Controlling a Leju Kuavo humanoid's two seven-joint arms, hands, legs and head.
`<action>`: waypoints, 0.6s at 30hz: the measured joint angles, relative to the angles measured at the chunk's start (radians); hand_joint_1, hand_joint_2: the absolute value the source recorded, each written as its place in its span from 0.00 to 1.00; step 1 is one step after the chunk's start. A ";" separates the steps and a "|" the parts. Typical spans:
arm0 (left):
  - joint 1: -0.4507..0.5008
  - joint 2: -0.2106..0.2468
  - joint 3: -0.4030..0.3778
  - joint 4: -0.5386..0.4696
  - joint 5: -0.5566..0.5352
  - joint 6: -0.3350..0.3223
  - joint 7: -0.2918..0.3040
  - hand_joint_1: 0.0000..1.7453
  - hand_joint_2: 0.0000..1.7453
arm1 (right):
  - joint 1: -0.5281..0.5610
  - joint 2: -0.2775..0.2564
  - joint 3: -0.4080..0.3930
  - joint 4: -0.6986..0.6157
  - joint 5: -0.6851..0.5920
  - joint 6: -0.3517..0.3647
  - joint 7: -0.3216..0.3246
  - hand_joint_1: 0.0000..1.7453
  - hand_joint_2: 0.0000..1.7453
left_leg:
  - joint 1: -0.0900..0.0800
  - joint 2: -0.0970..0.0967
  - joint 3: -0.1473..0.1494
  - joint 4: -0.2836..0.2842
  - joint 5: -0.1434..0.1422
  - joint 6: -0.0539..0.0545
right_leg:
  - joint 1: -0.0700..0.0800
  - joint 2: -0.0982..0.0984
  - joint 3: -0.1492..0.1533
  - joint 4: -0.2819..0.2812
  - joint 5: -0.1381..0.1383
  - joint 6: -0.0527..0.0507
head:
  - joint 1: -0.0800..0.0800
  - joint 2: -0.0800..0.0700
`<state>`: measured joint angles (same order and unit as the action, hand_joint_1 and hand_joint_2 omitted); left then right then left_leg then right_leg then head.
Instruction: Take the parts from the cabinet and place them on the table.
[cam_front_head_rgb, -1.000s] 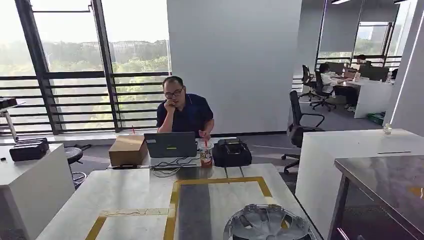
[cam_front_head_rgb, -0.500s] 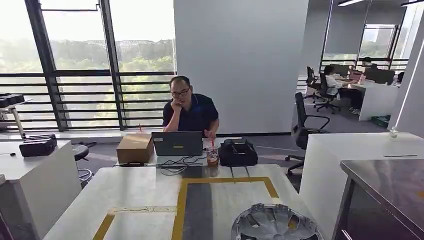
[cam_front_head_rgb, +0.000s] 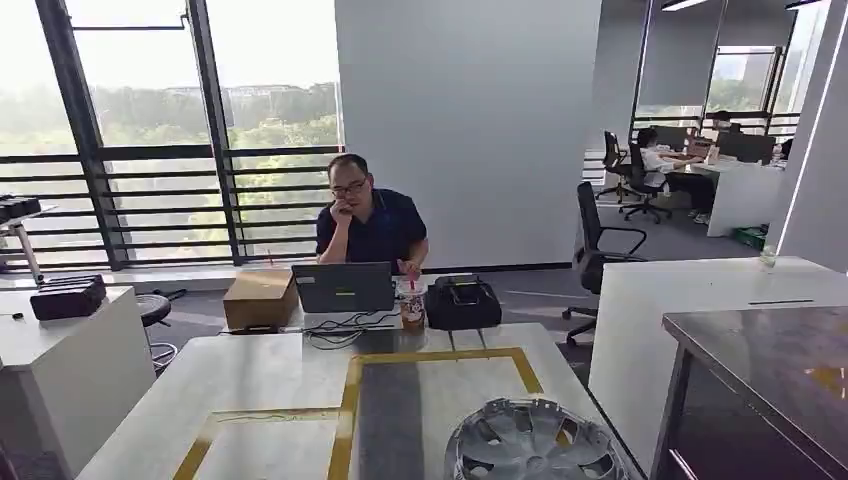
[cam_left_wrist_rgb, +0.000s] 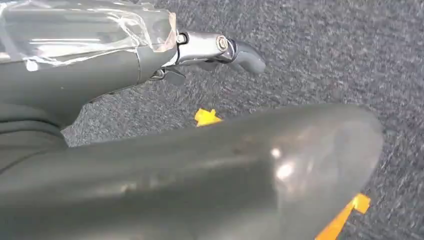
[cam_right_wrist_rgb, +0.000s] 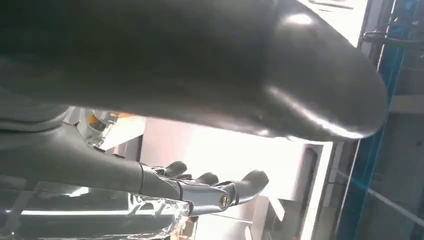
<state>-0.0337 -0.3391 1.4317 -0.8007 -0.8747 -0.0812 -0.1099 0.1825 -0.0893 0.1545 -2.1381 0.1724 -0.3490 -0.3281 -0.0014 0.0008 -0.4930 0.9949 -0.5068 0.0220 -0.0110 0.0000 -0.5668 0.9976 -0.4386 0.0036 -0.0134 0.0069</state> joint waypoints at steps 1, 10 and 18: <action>-0.001 0.000 -0.002 0.002 0.000 0.000 0.000 0.00 0.00 | -0.001 0.001 -0.002 0.000 0.001 0.003 0.002 0.00 0.00 | -0.006 0.000 -0.005 -0.001 0.006 0.002 | -0.007 -0.001 -0.003 0.000 0.002 0.004 | -0.002 0.000; 0.000 0.004 -0.016 0.018 0.006 0.004 -0.006 0.00 0.00 | 0.001 0.012 -0.015 -0.003 0.007 0.020 0.003 0.00 0.00 | -0.004 0.007 -0.052 -0.030 0.072 0.032 | -0.009 -0.001 -0.130 0.304 -0.146 0.017 | 0.005 0.000; 0.000 0.007 -0.021 0.032 0.018 0.013 -0.011 0.00 0.00 | -0.001 0.013 -0.021 -0.003 0.007 0.029 -0.001 0.00 0.00 | -0.008 0.005 -0.087 -0.001 0.090 0.002 | -0.001 0.001 0.057 -0.011 -0.058 0.008 | 0.003 0.000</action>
<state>-0.0338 -0.3319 1.4107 -0.7691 -0.8564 -0.0687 -0.1213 0.1816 -0.0759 0.1332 -2.1412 0.1797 -0.3201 -0.3288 -0.0091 0.0060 -0.5798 0.9941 -0.4164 0.0239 -0.0118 0.0010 -0.5094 0.9866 -0.4965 0.0112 -0.0099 0.0065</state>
